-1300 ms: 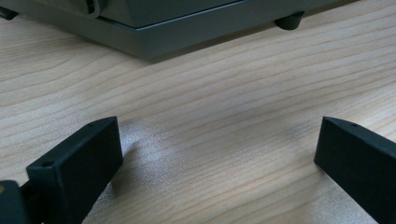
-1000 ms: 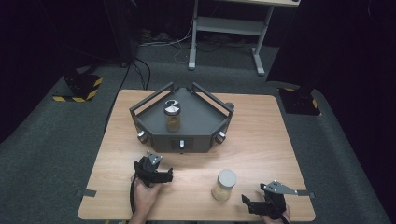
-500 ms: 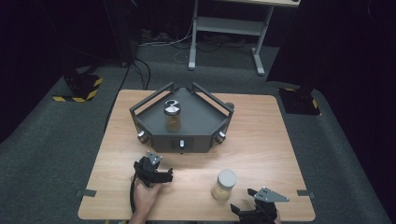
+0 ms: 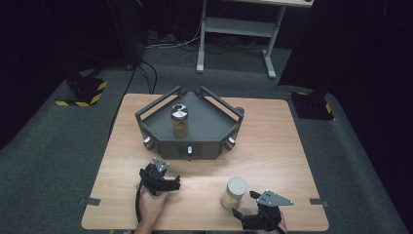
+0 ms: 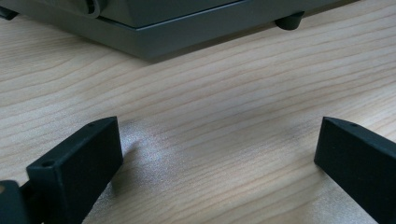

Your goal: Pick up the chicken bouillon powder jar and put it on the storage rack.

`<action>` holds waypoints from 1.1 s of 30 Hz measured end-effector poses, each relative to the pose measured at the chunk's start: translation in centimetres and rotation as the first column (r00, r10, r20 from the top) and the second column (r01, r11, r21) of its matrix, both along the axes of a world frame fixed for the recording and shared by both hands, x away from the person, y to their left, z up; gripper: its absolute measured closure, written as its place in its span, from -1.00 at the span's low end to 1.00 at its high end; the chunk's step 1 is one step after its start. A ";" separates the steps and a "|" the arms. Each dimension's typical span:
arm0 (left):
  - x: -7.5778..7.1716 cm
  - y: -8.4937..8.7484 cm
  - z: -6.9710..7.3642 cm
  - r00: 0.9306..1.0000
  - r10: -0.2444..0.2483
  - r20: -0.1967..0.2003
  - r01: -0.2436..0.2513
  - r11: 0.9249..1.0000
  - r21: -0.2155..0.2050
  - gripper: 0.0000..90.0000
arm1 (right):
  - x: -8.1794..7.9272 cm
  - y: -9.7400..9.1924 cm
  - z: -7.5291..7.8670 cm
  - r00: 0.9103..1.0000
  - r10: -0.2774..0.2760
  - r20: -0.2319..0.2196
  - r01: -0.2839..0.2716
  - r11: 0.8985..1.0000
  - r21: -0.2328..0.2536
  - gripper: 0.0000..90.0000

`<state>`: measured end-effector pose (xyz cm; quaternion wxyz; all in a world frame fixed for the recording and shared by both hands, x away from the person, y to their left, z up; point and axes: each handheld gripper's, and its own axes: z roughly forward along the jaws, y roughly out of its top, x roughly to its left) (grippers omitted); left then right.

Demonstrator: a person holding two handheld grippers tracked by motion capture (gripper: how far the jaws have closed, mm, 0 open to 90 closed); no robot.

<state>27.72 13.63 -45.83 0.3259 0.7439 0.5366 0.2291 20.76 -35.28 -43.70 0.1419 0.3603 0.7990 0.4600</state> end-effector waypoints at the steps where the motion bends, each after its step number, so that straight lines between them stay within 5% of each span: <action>1: 0.0 0.0 0.0 1.000 0.000 0.000 0.000 1.000 0.000 -0.98 | 0.1 0.1 0.0 1.000 0.002 0.003 -0.002 1.000 0.000 -0.88; 33: 0.0 0.0 0.0 1.000 0.000 0.000 0.000 1.000 0.000 -0.98 | 3.4 3.3 0.1 1.000 0.023 0.012 -0.023 1.000 0.008 -0.64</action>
